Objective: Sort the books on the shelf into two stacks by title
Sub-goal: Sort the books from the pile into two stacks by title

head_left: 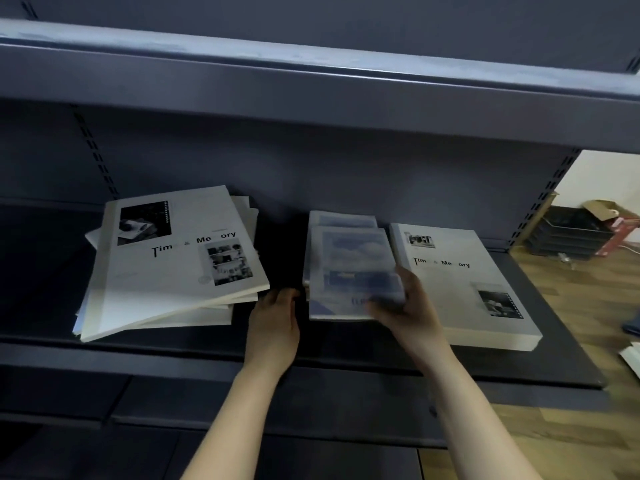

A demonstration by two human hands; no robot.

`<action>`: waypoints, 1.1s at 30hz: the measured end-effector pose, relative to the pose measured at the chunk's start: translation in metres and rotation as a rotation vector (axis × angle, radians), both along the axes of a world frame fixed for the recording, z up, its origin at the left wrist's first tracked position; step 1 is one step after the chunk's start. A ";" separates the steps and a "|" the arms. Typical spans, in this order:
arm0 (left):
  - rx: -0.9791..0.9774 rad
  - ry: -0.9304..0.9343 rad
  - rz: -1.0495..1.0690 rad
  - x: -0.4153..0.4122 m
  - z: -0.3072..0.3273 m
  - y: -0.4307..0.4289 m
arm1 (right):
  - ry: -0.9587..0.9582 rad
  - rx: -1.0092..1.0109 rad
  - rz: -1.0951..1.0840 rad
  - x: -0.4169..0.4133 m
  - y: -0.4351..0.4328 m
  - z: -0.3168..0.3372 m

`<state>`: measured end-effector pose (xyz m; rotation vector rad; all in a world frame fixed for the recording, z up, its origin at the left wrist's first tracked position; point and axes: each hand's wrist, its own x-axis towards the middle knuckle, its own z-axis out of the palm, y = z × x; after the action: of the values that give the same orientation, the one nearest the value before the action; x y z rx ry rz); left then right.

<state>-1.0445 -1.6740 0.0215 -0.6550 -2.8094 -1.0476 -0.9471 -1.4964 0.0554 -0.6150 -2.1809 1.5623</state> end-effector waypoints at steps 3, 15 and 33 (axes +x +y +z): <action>-0.054 0.086 0.016 -0.003 -0.002 0.002 | -0.135 0.222 0.002 0.002 -0.007 -0.001; -0.118 0.219 0.076 -0.009 -0.012 0.007 | -0.114 0.622 0.004 -0.019 0.002 -0.005; -0.075 0.163 0.055 -0.014 -0.012 0.007 | 0.024 0.588 0.000 -0.050 0.009 -0.010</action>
<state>-1.0583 -1.6671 0.0091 -0.6357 -2.7198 -0.8427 -0.9972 -1.4876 0.0454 -0.3997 -2.4489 0.8412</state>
